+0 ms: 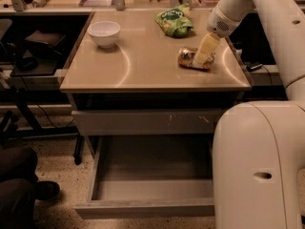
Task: Place orange can into middle drawer
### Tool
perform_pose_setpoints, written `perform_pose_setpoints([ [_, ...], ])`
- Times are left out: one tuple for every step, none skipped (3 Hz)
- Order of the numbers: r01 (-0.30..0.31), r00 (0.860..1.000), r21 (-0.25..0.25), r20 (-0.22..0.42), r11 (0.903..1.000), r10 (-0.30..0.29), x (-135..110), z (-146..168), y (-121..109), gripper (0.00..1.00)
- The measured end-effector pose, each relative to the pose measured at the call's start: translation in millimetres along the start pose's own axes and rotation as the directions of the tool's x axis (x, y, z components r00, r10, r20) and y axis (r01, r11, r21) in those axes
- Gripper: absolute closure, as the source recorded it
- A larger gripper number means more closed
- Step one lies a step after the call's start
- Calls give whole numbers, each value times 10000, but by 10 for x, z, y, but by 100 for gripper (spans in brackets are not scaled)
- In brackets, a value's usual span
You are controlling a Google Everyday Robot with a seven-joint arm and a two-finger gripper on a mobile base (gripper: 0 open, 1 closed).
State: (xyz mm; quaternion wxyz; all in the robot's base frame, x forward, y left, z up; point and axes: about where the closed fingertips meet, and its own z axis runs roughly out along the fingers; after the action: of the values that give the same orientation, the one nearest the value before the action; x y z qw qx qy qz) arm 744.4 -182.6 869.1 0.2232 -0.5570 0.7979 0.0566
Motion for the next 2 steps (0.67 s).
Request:
perform_pose_setpoints([
  [0,10000,0,0,10000,0,0,0,0,15],
  [0,10000,0,0,10000,0,0,0,0,39],
])
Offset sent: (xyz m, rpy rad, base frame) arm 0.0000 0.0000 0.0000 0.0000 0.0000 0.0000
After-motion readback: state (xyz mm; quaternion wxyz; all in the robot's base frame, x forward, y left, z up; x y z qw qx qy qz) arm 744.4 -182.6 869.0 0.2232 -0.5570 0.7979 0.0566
